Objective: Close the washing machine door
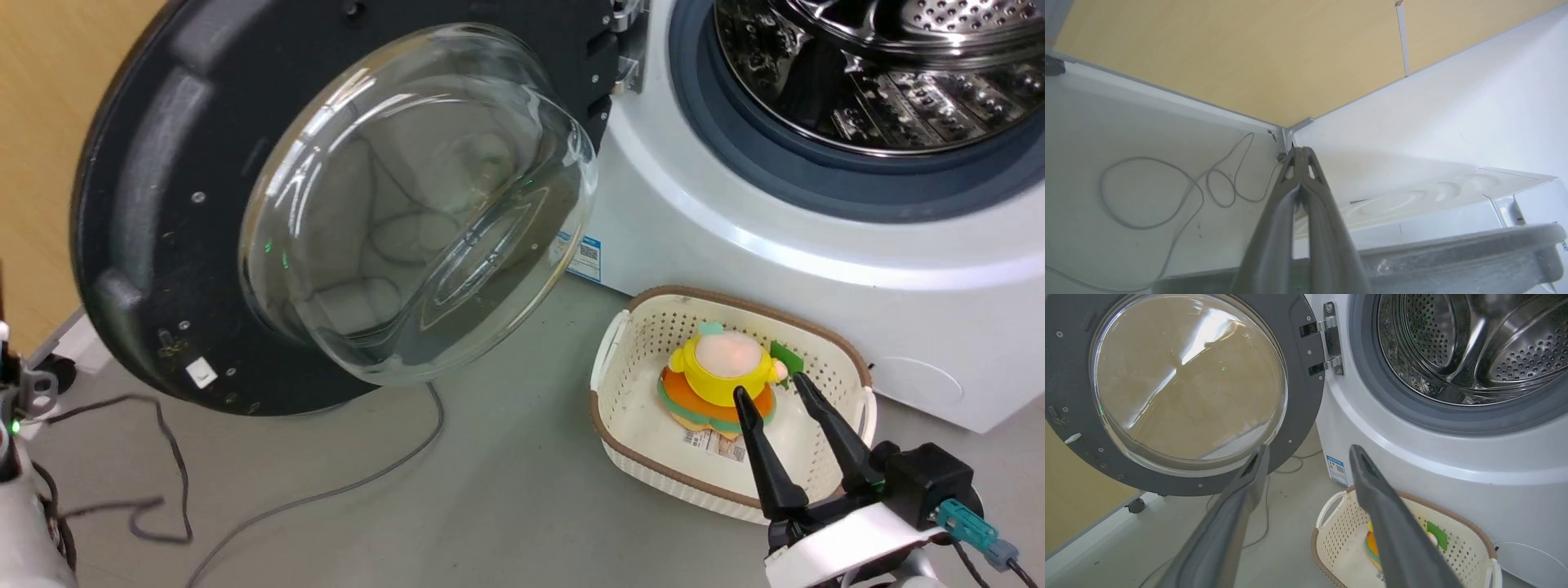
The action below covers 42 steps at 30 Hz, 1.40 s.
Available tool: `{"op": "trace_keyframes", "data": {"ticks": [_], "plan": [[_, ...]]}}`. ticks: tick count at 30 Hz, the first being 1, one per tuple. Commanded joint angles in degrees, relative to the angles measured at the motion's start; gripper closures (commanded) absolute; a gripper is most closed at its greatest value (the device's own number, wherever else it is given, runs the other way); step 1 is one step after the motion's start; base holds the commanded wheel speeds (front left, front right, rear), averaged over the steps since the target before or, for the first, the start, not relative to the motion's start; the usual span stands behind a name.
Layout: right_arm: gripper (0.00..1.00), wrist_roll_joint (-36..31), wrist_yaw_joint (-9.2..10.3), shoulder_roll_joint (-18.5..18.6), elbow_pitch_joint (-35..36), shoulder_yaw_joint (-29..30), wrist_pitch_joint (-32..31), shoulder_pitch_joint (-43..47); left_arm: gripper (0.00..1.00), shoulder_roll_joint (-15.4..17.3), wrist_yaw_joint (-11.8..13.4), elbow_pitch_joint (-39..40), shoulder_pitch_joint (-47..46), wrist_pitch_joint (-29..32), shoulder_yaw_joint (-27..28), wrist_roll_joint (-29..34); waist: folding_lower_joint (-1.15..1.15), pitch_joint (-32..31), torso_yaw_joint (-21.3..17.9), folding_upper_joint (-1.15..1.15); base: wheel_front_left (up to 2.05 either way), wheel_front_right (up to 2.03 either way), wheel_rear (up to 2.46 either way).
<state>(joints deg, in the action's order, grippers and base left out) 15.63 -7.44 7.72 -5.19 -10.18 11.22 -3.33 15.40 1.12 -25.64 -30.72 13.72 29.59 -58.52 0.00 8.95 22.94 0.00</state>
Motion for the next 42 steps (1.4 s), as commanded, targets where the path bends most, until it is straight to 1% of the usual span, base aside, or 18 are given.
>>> {"op": "trace_keyframes", "data": {"ticks": [1, 3, 5, 13, 18, 23, 28, 34, 38, 42], "plan": [[0.0, 0.03, -0.05, 0.3, 0.12, -0.16, 0.18, -0.9, 1.0, 0.06, 0.39, -0.59, -1.06, 1.4, 0.6, -1.25, 0.0, 0.14, -0.2, 0.0, 0.0, 0.0, 0.0], [0.0, 0.2, -0.05, 0.39, 0.08, -0.46, 0.25, -0.96, 1.0, 0.57, 1.22, -2.07, -2.02, 4.91, 1.52, -3.9, 0.0, 0.24, -0.45, 0.0, 0.0, 0.0, 0.0], [0.0, 0.32, -0.05, 0.48, 0.03, -0.63, 0.3, -1.09, 1.0, 0.69, 1.23, -3.08, -2.43, 7.9, 1.68, -5.79, 0.0, 0.36, -0.69, 0.0, 0.0, 0.0, 0.0], [0.0, 0.6, -0.05, 0.46, -0.75, -0.35, 0.73, -1.21, 1.0, -0.48, -0.7, -3.03, -0.23, 18.45, -1.08, -9.58, 0.0, -0.34, -1.13, 0.0, 0.0, 0.0, 0.0], [0.0, 0.87, -0.05, -0.02, -1.61, 0.66, 1.34, -0.5, 1.0, -1.41, -1.15, -0.69, 2.94, 25.42, -3.28, -11.31, 0.0, -1.94, -1.05, 0.0, 0.0, 0.0, 0.0], [0.0, 0.97, -0.05, -0.45, -2.46, 2.54, 1.97, 0.45, 1.0, -3.01, -1.42, 4.38, 7.52, 31.01, -5.31, -12.66, 0.0, -4.06, -1.17, 0.0, 0.0, 0.0, 0.0], [0.0, 1.16, -0.05, -0.65, -3.0, 4.41, 2.46, 2.28, 1.0, -6.97, -0.19, 12.26, 12.94, 34.72, -8.43, -13.07, 0.0, -6.35, -1.04, 0.0, 0.0, 0.0, 0.0], [0.0, 1.14, -0.05, -1.19, -3.29, 5.33, 2.71, 4.19, 1.0, -10.65, 2.62, 21.18, 19.58, 38.02, -12.47, -14.07, 0.0, -8.39, -1.76, 0.0, 0.0, 0.0, 0.0], [0.0, 1.07, -0.05, -1.51, -3.52, 5.76, 2.78, 5.18, 1.0, -12.0, 3.87, 25.35, 23.86, 38.66, -15.86, -16.18, 0.0, -9.43, -3.05, 0.0, 0.0, 0.0, 0.0], [0.0, 0.93, -0.05, -1.64, -3.35, 6.01, 2.64, 5.8, 1.0, -12.44, 4.77, 28.59, 27.73, 37.04, -20.53, -18.46, 0.0, -9.71, -4.98, 0.0, 0.0, 0.0, 0.0]]}}
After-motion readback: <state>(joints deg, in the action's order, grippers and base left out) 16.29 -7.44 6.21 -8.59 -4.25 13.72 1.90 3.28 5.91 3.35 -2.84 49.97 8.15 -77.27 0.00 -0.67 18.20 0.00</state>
